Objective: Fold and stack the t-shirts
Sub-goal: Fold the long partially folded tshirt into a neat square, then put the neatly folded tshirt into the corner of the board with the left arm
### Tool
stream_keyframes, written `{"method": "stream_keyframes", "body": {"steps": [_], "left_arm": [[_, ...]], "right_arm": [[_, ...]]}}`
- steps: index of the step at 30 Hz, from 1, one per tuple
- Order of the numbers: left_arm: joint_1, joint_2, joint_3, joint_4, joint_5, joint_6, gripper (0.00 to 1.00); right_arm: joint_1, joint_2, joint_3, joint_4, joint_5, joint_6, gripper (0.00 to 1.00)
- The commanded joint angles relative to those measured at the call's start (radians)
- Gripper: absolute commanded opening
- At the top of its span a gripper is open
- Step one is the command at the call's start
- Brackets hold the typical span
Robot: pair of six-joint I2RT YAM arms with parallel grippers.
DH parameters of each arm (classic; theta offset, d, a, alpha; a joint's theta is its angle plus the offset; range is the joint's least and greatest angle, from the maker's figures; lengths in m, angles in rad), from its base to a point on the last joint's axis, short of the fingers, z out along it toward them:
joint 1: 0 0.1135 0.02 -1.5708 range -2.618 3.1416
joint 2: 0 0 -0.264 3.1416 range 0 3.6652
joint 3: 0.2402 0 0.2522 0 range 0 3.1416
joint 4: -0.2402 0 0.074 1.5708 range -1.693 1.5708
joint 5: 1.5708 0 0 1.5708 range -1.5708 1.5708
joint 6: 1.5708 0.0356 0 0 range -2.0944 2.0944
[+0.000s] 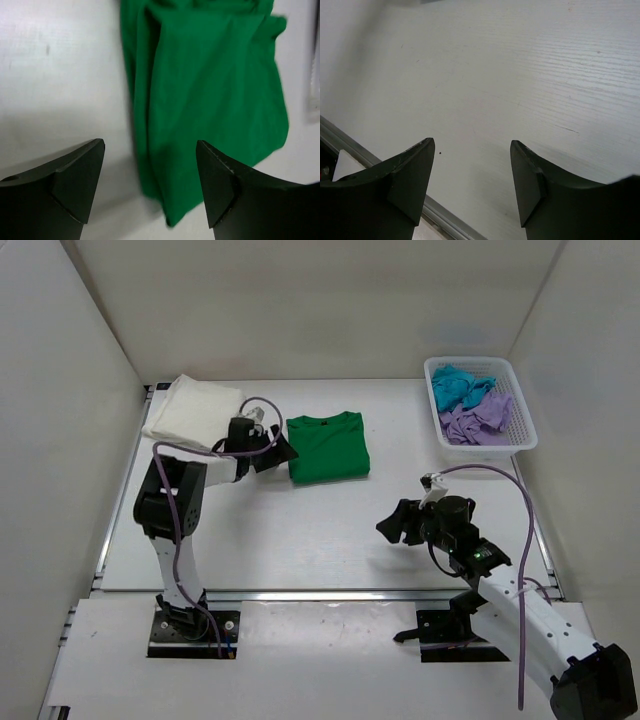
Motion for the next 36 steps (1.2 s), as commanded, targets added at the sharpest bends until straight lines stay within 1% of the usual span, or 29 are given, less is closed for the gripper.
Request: {"method": "stream_keyframes", "body": {"steps": [1,4,5,6,9,10,11,12,13,14,15,17,18,20,22,23,24,26,28,30,31,32,33,34,36], "left_arm": [[-0.012,0.063,0.136,-0.057,-0.019,0.005,0.85],[-0.061,0.158,0.282,-0.154,-0.079,0.080,0.87],[-0.069,0.172,0.302,-0.182,-0.091,0.084,0.87],[-0.081,0.206,0.336,-0.185,-0.089,0.085,0.88],[-0.096,0.267,0.374,-0.176,-0.073,0.059,0.86],[-0.095,0.284,0.385,-0.158,-0.051,0.036,0.84],[-0.099,0.286,0.377,-0.126,-0.021,0.022,0.83],[-0.101,0.296,0.364,-0.101,-0.017,0.000,0.78],[-0.104,0.293,0.353,-0.063,-0.011,-0.023,0.69],[-0.104,0.292,0.342,-0.012,0.004,-0.050,0.63],[-0.102,0.281,0.321,0.041,0.018,-0.061,0.54],[-0.102,0.275,0.314,0.082,0.035,-0.121,0.29],[-0.102,0.274,0.327,0.091,0.042,-0.133,0.24],[-0.098,0.267,0.376,0.093,0.065,-0.150,0.11],[-0.101,0.252,0.441,0.059,0.068,-0.138,0.04],[-0.092,0.243,0.499,0.021,0.064,-0.120,0.00],[-0.098,0.240,0.532,-0.033,0.059,-0.104,0.00],[-0.073,0.234,0.662,-0.114,0.053,-0.048,0.00],[-0.037,0.234,0.749,-0.188,0.056,-0.021,0.00],[0.037,0.237,0.830,-0.268,0.078,-0.012,0.00],[0.051,0.234,0.871,-0.294,0.075,-0.006,0.00],[0.090,0.237,0.909,-0.311,0.079,0.002,0.00],[0.133,0.232,0.929,-0.325,0.079,0.003,0.00],[0.151,0.229,0.928,-0.331,0.082,0.002,0.00],[0.242,0.208,0.908,-0.316,0.092,-0.017,0.00]], "right_arm": [[-0.001,-0.021,-0.007,0.033,-0.017,0.011,0.59],[-0.014,-0.028,-0.001,0.034,-0.026,0.012,0.60],[-0.026,-0.031,-0.003,0.039,-0.019,0.009,0.59],[-0.030,-0.034,-0.001,0.040,-0.038,0.008,0.59],[-0.058,-0.038,0.010,0.042,-0.062,0.011,0.59],[-0.061,-0.041,0.010,0.045,-0.069,0.006,0.60],[-0.079,-0.036,0.007,0.050,-0.074,0.008,0.60],[-0.083,-0.036,0.007,0.044,-0.079,0.008,0.59],[-0.083,-0.034,0.004,0.053,-0.086,0.011,0.59],[-0.086,-0.028,0.000,0.056,-0.089,0.015,0.59],[-0.089,-0.024,0.002,0.056,-0.092,0.012,0.59],[-0.084,-0.015,-0.010,0.062,-0.092,0.014,0.59],[-0.080,-0.013,-0.009,0.065,-0.086,0.014,0.59],[-0.078,-0.001,-0.013,0.071,-0.091,0.015,0.59],[-0.081,0.001,-0.016,0.063,-0.089,0.017,0.60],[-0.084,0.001,-0.022,0.071,-0.095,0.015,0.59],[-0.090,-0.001,-0.021,0.073,-0.094,0.012,0.60],[-0.104,0.008,-0.021,0.077,-0.114,0.014,0.59],[-0.110,0.021,-0.018,0.086,-0.129,0.012,0.59],[-0.126,0.037,-0.007,0.088,-0.141,0.014,0.59],[-0.124,0.033,-0.007,0.091,-0.145,0.018,0.59],[-0.123,0.033,-0.007,0.090,-0.149,0.018,0.59],[-0.126,0.039,-0.007,0.090,-0.154,0.011,0.59],[-0.124,0.042,-0.010,0.096,-0.151,0.014,0.59],[-0.130,0.039,-0.009,0.096,-0.163,0.018,0.59]]}}
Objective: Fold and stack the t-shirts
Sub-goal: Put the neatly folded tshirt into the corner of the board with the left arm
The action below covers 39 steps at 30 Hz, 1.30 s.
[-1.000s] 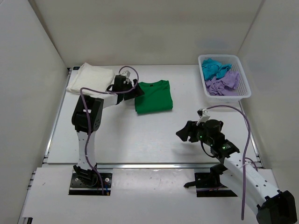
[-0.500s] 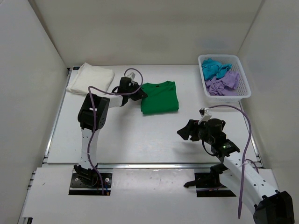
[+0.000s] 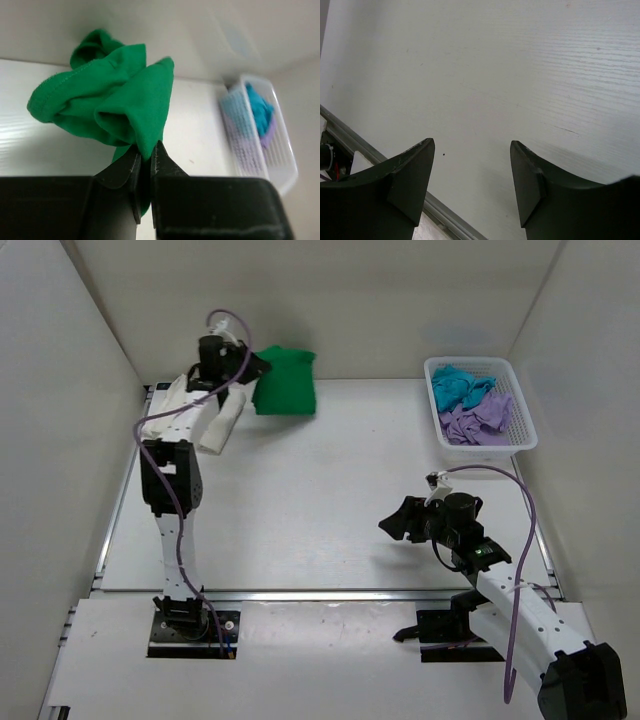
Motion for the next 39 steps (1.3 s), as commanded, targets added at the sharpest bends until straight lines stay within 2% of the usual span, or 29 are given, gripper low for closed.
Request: {"method": "stream_keyframes", "body": {"steps": [1,5,7,9,11,12,13,16,18,20,21,22,24,26,27,28,29,30,31,33,36,37,39], "left_arm": [[0.177,-0.094,-0.008,-0.049,0.012,-0.004,0.00],[0.284,-0.145,-0.129,-0.029,-0.060,0.011,0.02],[0.344,-0.165,-0.181,-0.005,-0.111,0.014,0.17],[0.379,-0.200,-0.272,0.027,-0.158,-0.007,0.18],[0.416,-0.229,-0.350,0.090,-0.204,-0.020,0.35],[0.436,-0.234,-0.369,0.087,-0.200,-0.027,0.56],[0.448,-0.228,-0.372,0.071,-0.194,-0.031,0.72],[0.459,-0.238,-0.379,0.022,-0.235,0.007,0.84],[0.453,-0.270,-0.425,-0.005,-0.290,0.023,0.87],[0.458,-0.316,-0.468,0.000,-0.330,0.011,0.86],[0.459,-0.335,-0.493,0.001,-0.345,0.012,0.90],[0.453,-0.353,-0.519,0.001,-0.368,0.015,0.99],[0.450,-0.396,-0.560,-0.015,-0.385,0.011,0.98],[0.421,-0.470,-0.641,-0.032,-0.462,-0.033,0.99],[0.413,-0.499,-0.674,-0.011,-0.470,-0.046,0.99],[0.392,-0.546,-0.729,0.010,-0.456,-0.057,0.99],[0.364,-0.598,-0.788,0.033,-0.444,-0.073,0.99],[0.340,-0.625,-0.807,0.035,-0.460,-0.080,0.99],[0.286,-0.687,-0.862,0.082,-0.462,-0.087,0.98],[0.161,-0.801,-0.936,0.113,-0.496,-0.086,0.99],[-0.016,-0.876,-0.950,0.069,-0.519,-0.026,0.98],[-0.051,-0.880,-0.941,0.016,-0.526,-0.028,0.98],[-0.122,-0.913,-0.981,0.009,-0.472,-0.031,0.99]], "right_arm": [[-0.012,0.003,0.010,0.053,-0.034,-0.002,0.59],[-0.013,0.003,0.012,0.045,-0.045,-0.004,0.59],[-0.002,-0.003,0.004,0.048,-0.045,0.004,0.59],[0.002,-0.006,0.006,0.045,-0.042,-0.004,0.60],[0.013,-0.006,0.009,0.039,-0.042,-0.004,0.60],[0.021,-0.007,0.009,0.038,-0.034,0.001,0.60],[0.021,-0.013,0.003,0.030,-0.025,-0.001,0.60],[0.011,-0.015,0.003,0.042,-0.045,-0.002,0.60],[0.005,-0.018,0.003,0.041,-0.048,-0.002,0.60],[0.013,-0.026,0.004,0.033,-0.046,0.004,0.60],[0.011,-0.033,0.001,0.038,-0.043,0.004,0.60],[0.016,-0.034,0.004,0.035,-0.040,-0.001,0.60],[0.022,-0.032,0.007,0.031,-0.030,0.002,0.60],[0.039,-0.037,0.013,0.018,-0.007,-0.001,0.61],[0.054,-0.038,0.018,0.009,0.004,0.004,0.64],[0.057,-0.031,0.023,-0.007,0.029,-0.005,0.72],[0.077,-0.023,0.029,-0.010,0.050,-0.007,0.80],[0.090,-0.018,0.029,-0.011,0.049,-0.007,0.81],[0.093,-0.011,0.035,-0.019,0.070,0.002,0.99],[0.103,0.022,0.056,-0.053,0.098,-0.019,0.99],[0.105,0.014,0.053,-0.041,0.076,-0.015,0.99],[0.111,0.008,0.050,-0.038,0.066,-0.010,0.99],[0.111,-0.029,0.035,-0.033,0.078,-0.007,0.99]]}}
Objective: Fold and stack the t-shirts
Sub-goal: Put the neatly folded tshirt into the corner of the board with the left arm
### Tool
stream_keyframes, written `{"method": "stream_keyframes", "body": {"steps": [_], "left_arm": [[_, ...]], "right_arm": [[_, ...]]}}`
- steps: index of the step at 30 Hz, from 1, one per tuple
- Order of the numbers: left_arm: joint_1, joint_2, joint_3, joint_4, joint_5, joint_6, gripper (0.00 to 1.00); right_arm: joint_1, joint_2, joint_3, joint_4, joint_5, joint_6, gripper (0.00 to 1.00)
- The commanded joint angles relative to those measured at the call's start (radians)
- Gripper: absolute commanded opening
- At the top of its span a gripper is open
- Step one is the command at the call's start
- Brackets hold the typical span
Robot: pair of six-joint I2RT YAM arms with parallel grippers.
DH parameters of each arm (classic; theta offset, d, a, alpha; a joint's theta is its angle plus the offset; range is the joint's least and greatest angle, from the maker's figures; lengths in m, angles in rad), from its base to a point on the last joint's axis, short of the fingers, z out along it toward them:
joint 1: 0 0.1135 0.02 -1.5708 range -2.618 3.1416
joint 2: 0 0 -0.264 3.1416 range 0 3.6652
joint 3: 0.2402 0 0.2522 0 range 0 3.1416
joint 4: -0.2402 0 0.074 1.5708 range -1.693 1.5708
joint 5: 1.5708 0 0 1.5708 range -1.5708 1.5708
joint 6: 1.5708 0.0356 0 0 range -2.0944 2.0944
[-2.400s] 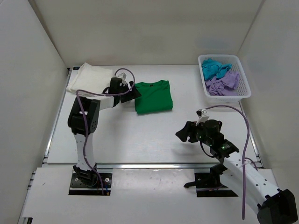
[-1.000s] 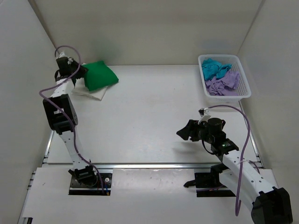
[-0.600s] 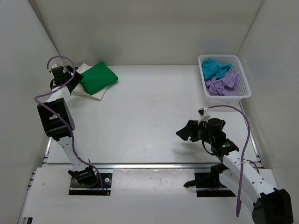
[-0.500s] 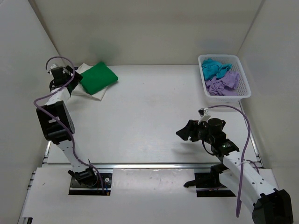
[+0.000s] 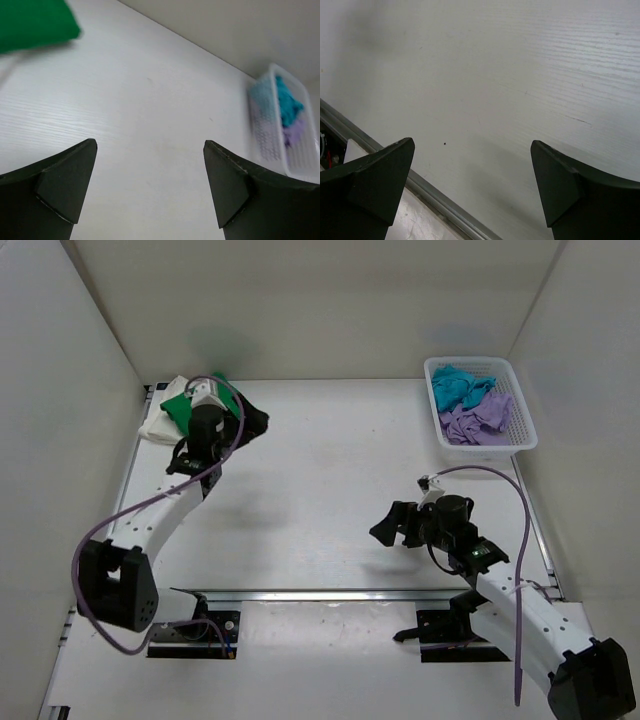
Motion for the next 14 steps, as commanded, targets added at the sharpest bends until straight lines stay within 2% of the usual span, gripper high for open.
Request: {"method": "stream_keyframes", "body": {"steps": [1,9,14], "left_arm": [[-0.083,-0.093,-0.079,-0.017,0.046,0.002,0.98],[-0.193,-0.376,-0.430,0.062,0.158,0.008,0.98],[-0.155,-0.557,-0.547,-0.028,0.212,0.028,0.99]], "right_arm": [[0.002,-0.056,0.013,0.019,0.025,-0.002,0.99],[-0.009,-0.070,-0.035,0.019,0.015,0.006,0.99],[0.007,-0.068,-0.044,0.014,0.050,0.006,0.99]]}}
